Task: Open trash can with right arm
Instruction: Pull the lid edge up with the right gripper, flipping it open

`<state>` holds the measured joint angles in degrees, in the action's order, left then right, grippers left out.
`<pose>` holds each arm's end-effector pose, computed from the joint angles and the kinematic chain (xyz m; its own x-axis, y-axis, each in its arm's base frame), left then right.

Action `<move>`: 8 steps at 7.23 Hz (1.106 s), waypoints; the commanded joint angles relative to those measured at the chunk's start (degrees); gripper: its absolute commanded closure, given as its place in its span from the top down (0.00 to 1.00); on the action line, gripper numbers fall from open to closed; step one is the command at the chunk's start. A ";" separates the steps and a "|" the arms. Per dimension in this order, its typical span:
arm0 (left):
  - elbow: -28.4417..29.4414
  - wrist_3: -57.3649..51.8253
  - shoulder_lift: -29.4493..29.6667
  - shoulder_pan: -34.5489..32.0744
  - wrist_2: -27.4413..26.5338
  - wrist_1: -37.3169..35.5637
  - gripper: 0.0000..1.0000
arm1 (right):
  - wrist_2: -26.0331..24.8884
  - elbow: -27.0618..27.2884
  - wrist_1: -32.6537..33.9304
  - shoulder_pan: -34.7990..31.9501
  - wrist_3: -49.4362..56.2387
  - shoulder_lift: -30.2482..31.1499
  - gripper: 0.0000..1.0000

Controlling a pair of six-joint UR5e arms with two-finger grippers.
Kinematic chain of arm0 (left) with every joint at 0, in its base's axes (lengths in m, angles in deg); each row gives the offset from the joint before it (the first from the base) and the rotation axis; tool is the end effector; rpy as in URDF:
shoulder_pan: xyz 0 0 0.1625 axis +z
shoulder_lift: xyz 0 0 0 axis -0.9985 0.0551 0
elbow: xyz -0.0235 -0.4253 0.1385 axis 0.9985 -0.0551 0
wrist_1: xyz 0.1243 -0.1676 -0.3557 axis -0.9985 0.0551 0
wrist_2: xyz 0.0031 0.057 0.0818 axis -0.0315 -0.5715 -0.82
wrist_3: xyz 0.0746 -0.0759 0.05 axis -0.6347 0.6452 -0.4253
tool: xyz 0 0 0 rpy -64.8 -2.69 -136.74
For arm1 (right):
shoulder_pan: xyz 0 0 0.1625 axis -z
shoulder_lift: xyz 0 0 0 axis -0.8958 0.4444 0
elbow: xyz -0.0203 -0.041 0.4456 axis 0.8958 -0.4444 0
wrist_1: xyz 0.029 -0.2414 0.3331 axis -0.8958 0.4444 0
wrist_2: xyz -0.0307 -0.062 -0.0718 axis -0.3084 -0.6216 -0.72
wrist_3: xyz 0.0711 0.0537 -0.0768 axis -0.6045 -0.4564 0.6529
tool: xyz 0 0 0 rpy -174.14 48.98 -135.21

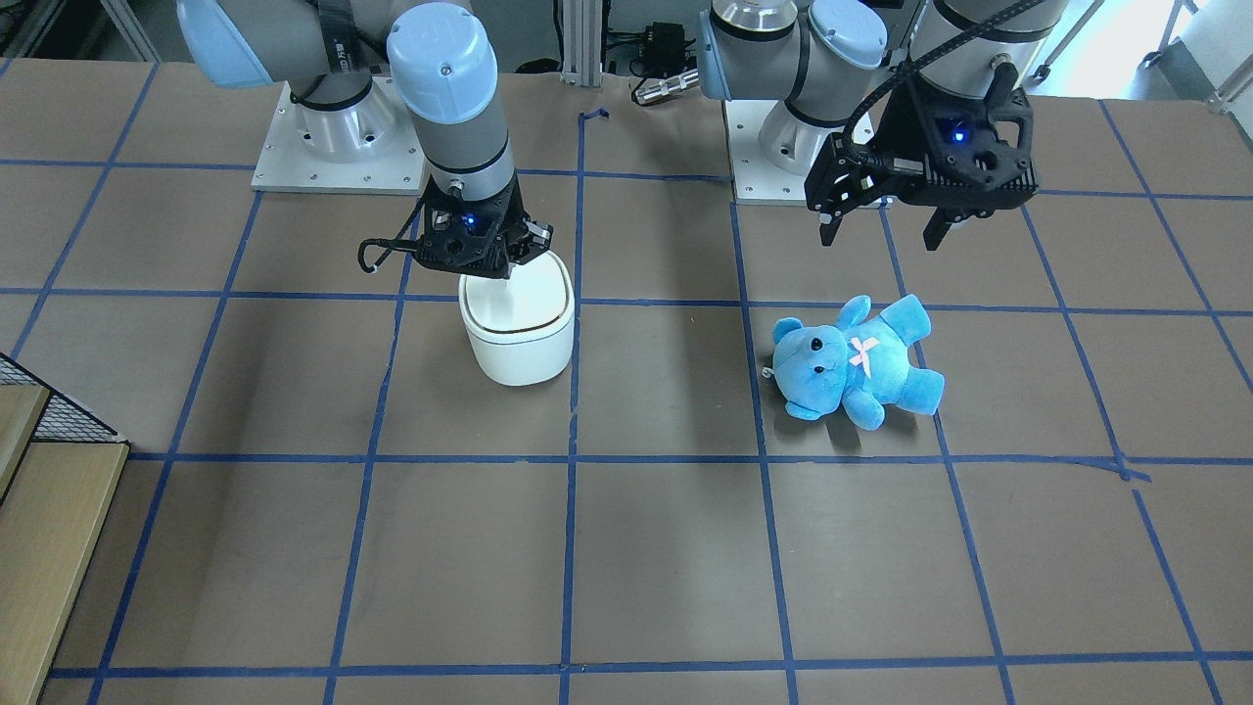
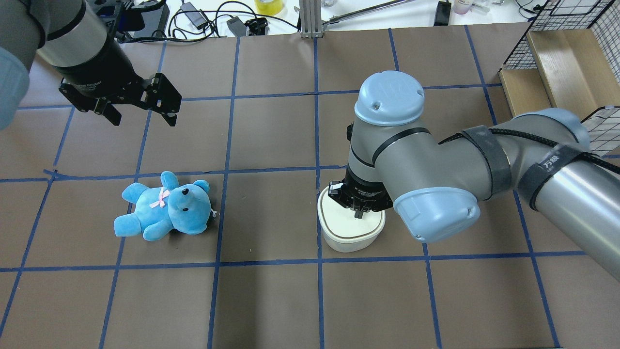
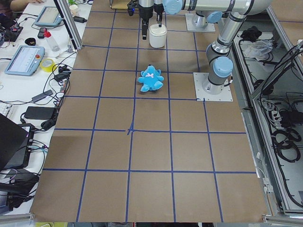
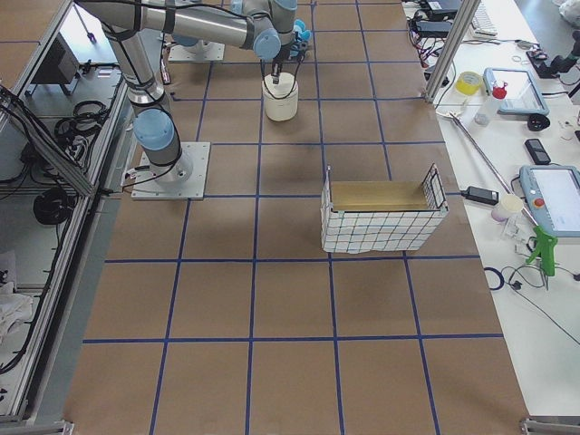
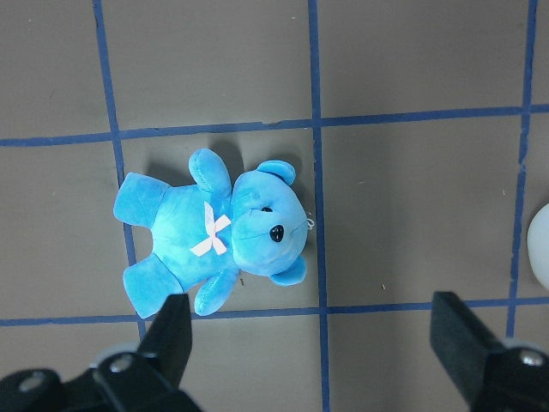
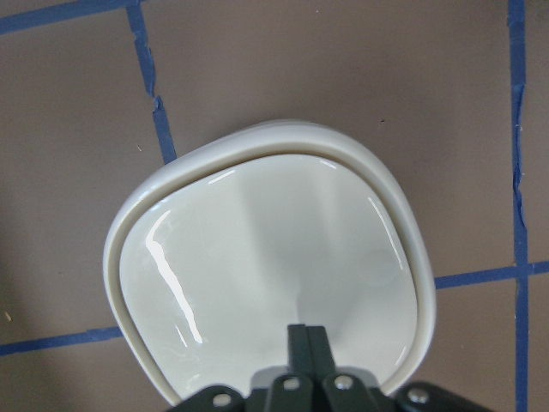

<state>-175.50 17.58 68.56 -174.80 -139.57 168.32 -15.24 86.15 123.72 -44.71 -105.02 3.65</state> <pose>-0.1133 -0.4728 0.5082 -0.9987 0.0412 -0.0311 0.0426 0.9981 -0.0449 0.2812 -0.3952 0.3267 -0.9844 0.1735 -0.0302 0.1691 0.9793 0.1116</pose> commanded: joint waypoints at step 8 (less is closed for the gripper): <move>0.02 -0.08 0.00 -0.02 0.00 0.00 1.00 | -1.48 -6.20 -6.80 0.84 -1.24 -0.34 0.00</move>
<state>-175.48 17.53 68.56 -174.82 -139.57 168.32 -16.79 84.30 122.84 -43.81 -105.77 3.31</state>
